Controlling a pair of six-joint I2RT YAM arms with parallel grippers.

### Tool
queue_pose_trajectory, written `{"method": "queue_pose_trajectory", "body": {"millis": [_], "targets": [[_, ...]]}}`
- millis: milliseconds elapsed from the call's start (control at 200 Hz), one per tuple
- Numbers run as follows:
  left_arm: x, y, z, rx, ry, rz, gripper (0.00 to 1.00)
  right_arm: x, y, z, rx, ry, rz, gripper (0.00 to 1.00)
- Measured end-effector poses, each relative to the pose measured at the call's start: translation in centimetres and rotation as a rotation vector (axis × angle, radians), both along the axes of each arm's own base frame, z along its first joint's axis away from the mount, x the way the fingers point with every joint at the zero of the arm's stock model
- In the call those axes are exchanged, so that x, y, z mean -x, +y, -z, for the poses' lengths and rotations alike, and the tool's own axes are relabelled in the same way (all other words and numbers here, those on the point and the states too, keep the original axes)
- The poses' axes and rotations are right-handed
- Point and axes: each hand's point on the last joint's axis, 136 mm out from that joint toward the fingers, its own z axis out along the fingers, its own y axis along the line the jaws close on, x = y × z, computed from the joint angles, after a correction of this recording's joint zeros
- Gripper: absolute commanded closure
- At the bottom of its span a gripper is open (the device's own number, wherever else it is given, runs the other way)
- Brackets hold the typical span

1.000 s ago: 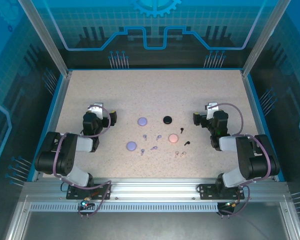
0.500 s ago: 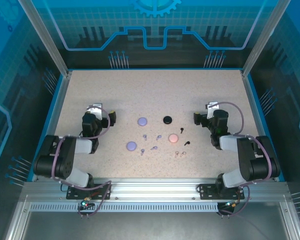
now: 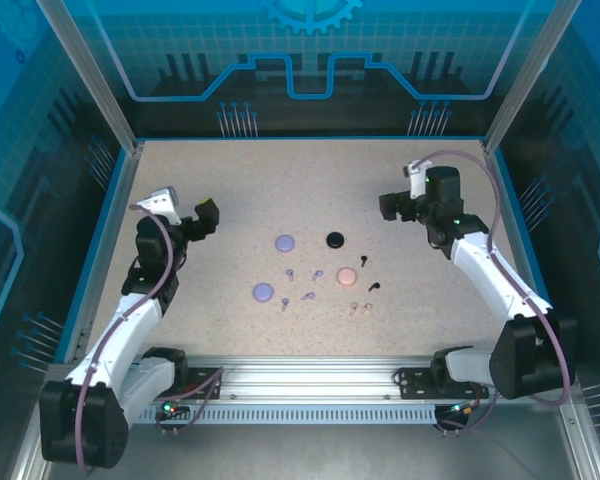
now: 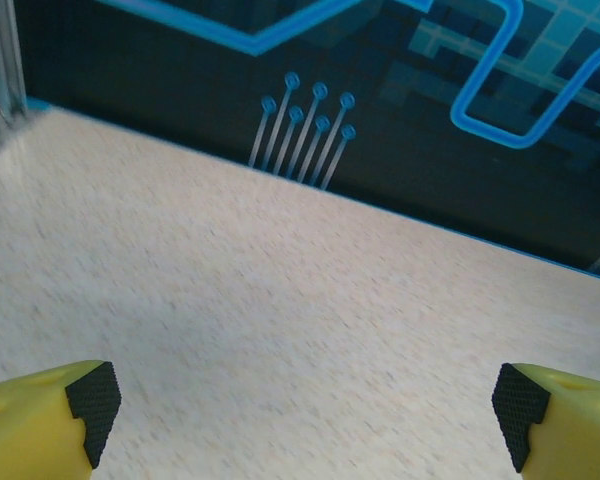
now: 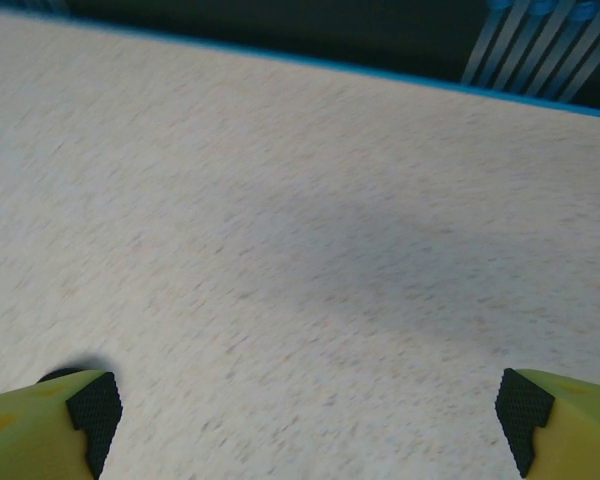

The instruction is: Insert the wireless bluetooth earbuds into the charging case

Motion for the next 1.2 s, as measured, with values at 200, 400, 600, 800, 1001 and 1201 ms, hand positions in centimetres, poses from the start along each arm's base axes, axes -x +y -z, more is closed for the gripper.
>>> {"method": "queue_pose_trajectory", "body": {"millis": [200,400,600,800,1001,1201], "targets": [[2.3,-1.8,3.2,0.152,0.204,0.052,0.01,0.5,3.6,1.3,0.054,0.233,-0.155,0.0],[3.7,-2.8,5.0,0.243,0.317,0.075,0.01,1.8,8.9,3.5,0.113,0.408,-0.251,0.01],[4.2,-3.3,5.6,0.273,0.356,0.09,0.01,2.3,11.8,7.5,0.155,0.564,-0.241,0.04],[4.4,-3.4,5.9,0.282,0.372,0.087,0.01,2.2,13.4,11.5,0.196,0.678,-0.215,0.09],[4.5,-3.4,6.0,0.282,0.379,0.086,0.01,2.0,14.3,14.4,0.214,0.744,-0.198,0.15],[4.5,-3.4,6.0,0.283,0.379,0.086,0.01,1.4,14.7,15.8,0.211,0.77,-0.171,0.17]]}}
